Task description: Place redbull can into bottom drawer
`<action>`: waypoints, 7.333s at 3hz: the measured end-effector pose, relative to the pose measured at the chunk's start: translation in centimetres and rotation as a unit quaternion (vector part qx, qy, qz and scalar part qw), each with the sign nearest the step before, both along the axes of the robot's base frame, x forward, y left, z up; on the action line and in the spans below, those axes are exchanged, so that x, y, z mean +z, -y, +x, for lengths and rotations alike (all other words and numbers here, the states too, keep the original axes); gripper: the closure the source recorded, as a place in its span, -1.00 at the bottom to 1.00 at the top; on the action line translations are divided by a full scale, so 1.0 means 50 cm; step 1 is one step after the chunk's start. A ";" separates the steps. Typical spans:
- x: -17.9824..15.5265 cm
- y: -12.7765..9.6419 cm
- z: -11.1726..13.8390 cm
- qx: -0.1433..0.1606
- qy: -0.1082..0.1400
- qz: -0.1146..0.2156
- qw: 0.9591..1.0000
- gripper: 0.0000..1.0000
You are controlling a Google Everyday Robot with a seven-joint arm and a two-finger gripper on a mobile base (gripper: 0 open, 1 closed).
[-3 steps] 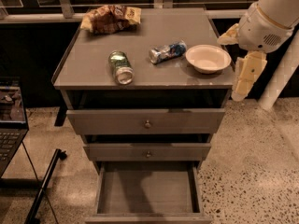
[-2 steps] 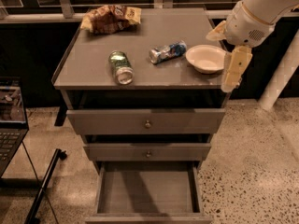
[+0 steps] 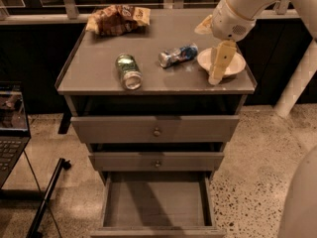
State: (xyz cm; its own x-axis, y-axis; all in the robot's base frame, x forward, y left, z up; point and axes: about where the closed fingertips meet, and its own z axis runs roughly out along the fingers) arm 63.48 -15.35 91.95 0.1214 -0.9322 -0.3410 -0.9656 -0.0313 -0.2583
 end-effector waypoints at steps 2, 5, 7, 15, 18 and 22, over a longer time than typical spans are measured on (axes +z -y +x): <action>-0.004 -0.002 0.001 -0.006 0.001 0.012 1.000 -1.00; -0.057 -0.035 0.111 0.050 0.020 0.037 0.998 -1.00; -0.076 -0.089 0.196 0.099 0.040 0.042 0.993 -1.00; -0.157 -0.172 0.273 0.119 0.027 0.046 0.992 1.00; -0.084 -0.199 0.212 0.157 0.031 0.136 0.978 1.00; 0.183 -0.184 -0.053 0.201 0.183 0.293 0.917 1.00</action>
Offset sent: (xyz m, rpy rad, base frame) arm -0.0082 -0.0044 -0.0019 0.0529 0.0077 -0.0383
